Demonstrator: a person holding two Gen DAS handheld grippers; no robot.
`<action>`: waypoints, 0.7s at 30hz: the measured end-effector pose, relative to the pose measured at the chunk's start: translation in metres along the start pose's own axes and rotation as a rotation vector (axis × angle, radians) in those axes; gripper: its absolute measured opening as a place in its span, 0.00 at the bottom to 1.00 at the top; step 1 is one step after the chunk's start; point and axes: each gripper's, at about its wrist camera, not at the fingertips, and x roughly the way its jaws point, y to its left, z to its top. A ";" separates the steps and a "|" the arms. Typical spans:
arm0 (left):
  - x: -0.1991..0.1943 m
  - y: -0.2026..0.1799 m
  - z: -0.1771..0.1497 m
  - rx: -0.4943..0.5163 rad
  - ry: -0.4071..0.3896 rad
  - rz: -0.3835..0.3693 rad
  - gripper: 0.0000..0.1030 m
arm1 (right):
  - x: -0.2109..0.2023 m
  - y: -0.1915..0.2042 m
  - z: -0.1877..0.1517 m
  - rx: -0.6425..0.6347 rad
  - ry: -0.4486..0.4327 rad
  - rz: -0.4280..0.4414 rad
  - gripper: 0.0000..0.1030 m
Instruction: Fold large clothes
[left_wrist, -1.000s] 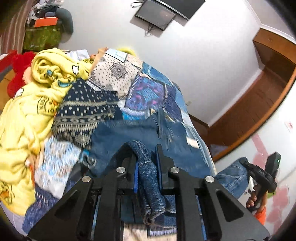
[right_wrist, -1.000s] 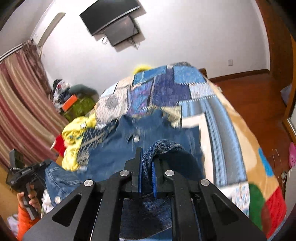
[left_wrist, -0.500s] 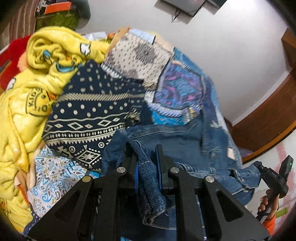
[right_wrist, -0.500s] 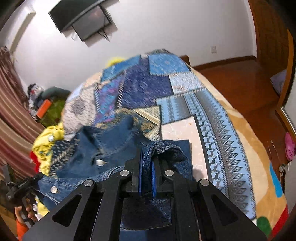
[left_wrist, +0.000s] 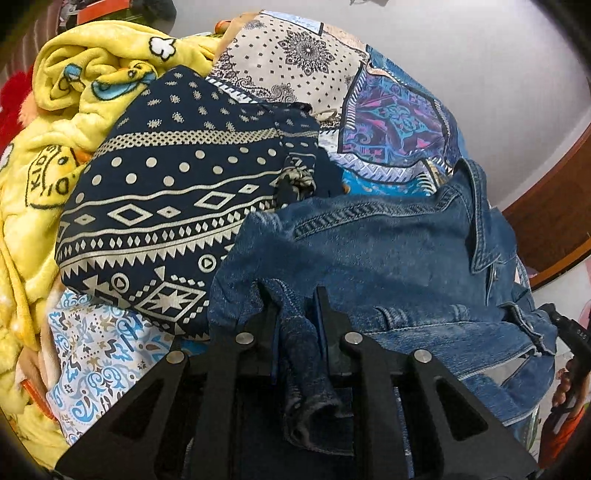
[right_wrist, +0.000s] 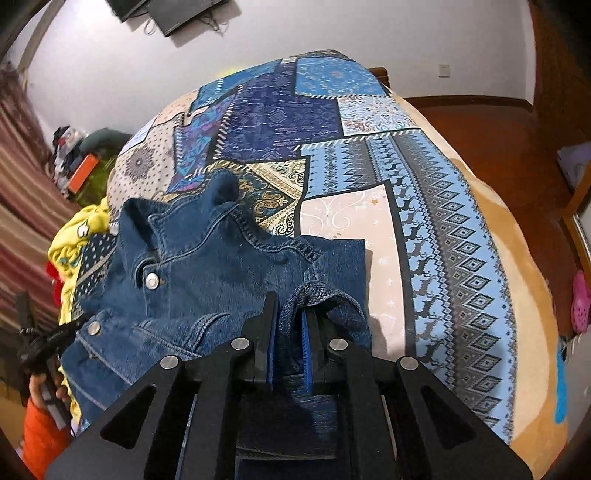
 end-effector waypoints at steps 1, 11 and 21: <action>-0.001 0.000 0.000 0.001 0.005 -0.001 0.18 | -0.005 0.002 -0.001 -0.018 0.002 -0.005 0.08; -0.005 -0.014 -0.002 0.098 0.049 0.076 0.18 | -0.034 0.007 -0.002 -0.080 0.034 -0.026 0.21; -0.058 -0.027 -0.006 0.147 -0.018 0.088 0.34 | -0.102 -0.019 -0.012 -0.053 -0.074 -0.173 0.44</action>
